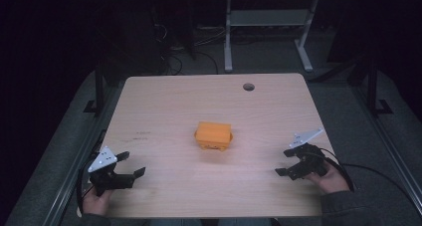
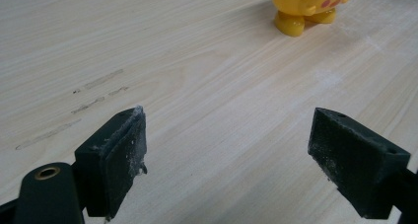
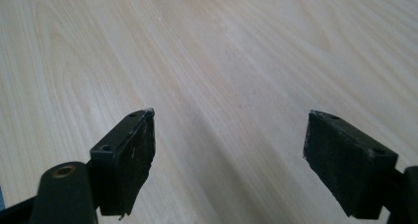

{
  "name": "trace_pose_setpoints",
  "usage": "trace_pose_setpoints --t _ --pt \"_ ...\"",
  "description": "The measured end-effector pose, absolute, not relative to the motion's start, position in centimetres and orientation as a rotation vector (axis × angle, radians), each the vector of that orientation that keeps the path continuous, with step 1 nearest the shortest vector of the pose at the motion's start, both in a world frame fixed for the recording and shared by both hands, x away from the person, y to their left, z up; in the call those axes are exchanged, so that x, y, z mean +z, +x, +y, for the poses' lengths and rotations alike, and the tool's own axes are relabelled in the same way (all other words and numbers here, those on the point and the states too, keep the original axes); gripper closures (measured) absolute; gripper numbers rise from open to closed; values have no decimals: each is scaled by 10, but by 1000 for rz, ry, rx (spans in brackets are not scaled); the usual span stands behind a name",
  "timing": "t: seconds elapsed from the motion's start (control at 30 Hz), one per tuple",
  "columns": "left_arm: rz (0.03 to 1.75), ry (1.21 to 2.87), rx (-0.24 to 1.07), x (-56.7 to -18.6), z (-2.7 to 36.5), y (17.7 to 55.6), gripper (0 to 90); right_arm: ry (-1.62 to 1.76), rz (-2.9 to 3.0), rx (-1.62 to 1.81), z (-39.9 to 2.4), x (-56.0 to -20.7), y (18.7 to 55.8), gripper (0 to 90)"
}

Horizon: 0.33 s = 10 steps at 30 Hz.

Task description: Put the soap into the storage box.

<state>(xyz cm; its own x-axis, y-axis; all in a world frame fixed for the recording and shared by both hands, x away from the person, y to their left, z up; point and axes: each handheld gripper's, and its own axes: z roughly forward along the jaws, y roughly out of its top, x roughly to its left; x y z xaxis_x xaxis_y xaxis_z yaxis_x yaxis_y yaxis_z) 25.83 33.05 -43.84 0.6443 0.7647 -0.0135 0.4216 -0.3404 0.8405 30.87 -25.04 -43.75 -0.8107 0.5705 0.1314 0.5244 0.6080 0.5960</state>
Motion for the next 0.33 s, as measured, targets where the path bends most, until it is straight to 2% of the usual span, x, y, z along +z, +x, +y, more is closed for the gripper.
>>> trace_pose_setpoints --t 0.33 --pt "930 1960 433 -439 330 259 143 976 2602 1032 -256 -446 281 178"
